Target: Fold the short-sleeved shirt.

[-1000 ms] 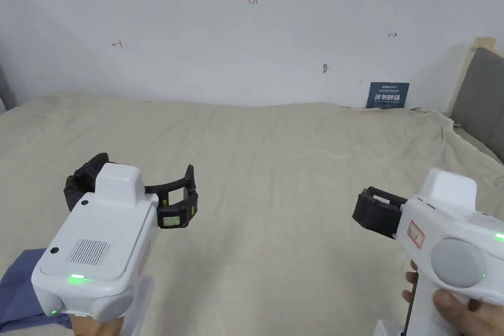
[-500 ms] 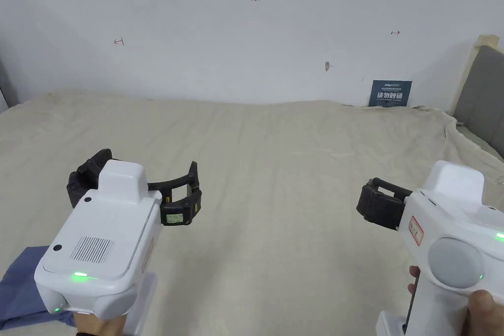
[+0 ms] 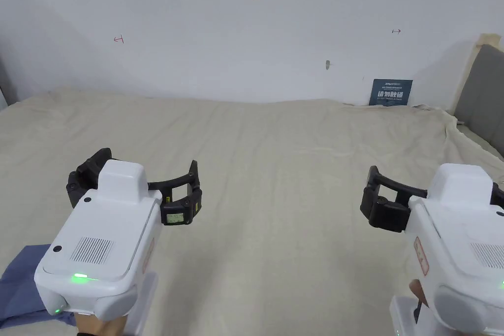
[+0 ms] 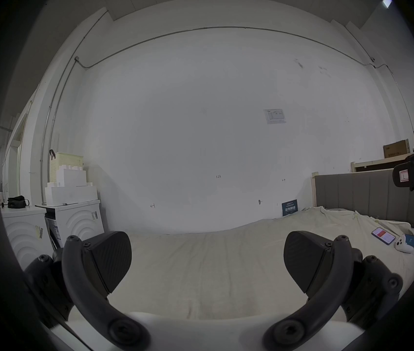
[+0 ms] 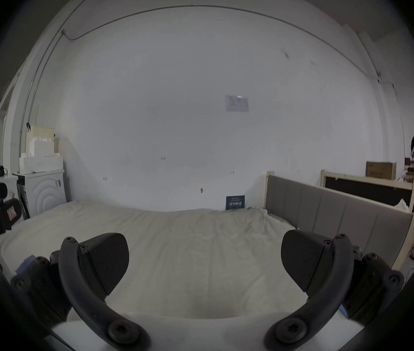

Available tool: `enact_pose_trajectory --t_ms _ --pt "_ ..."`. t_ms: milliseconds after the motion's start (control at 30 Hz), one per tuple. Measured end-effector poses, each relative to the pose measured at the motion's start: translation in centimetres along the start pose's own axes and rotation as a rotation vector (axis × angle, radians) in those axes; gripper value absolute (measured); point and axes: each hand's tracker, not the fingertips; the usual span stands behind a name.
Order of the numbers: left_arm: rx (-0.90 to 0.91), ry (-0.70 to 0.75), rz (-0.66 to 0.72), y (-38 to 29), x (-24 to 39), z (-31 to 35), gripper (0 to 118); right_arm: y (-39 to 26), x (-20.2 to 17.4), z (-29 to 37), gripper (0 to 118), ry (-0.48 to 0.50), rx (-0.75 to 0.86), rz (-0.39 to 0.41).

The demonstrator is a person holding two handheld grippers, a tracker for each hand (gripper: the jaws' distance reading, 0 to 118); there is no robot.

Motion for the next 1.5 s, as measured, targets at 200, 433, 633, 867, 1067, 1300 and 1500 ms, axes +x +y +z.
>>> enact_pose_trajectory --t_ms 200,433,633,867,1067,1300,1500 --pt "0.005 0.001 0.009 -0.02 0.15 0.02 118 -0.02 -0.17 0.33 118 0.014 0.019 -0.038" --pt "0.004 0.010 0.007 -0.27 0.29 -0.08 118 0.23 -0.20 0.42 118 0.008 0.026 -0.034" --pt "0.001 0.004 0.008 -0.41 0.25 -0.12 118 0.40 -0.28 0.37 118 0.006 0.031 -0.033" --pt "0.004 0.004 0.013 -0.44 0.33 -0.18 118 0.43 -0.17 0.24 118 0.009 0.026 -0.035" --pt "0.004 0.002 0.009 -0.53 0.44 -0.25 118 0.39 -0.10 0.19 118 0.009 0.020 -0.037" --pt "0.007 0.003 0.012 -0.44 0.55 -0.24 118 0.48 -0.11 0.28 118 0.010 0.018 -0.039" --pt "0.011 0.004 0.010 -0.41 0.64 -0.21 118 0.25 0.17 0.15 118 0.014 0.015 -0.041"
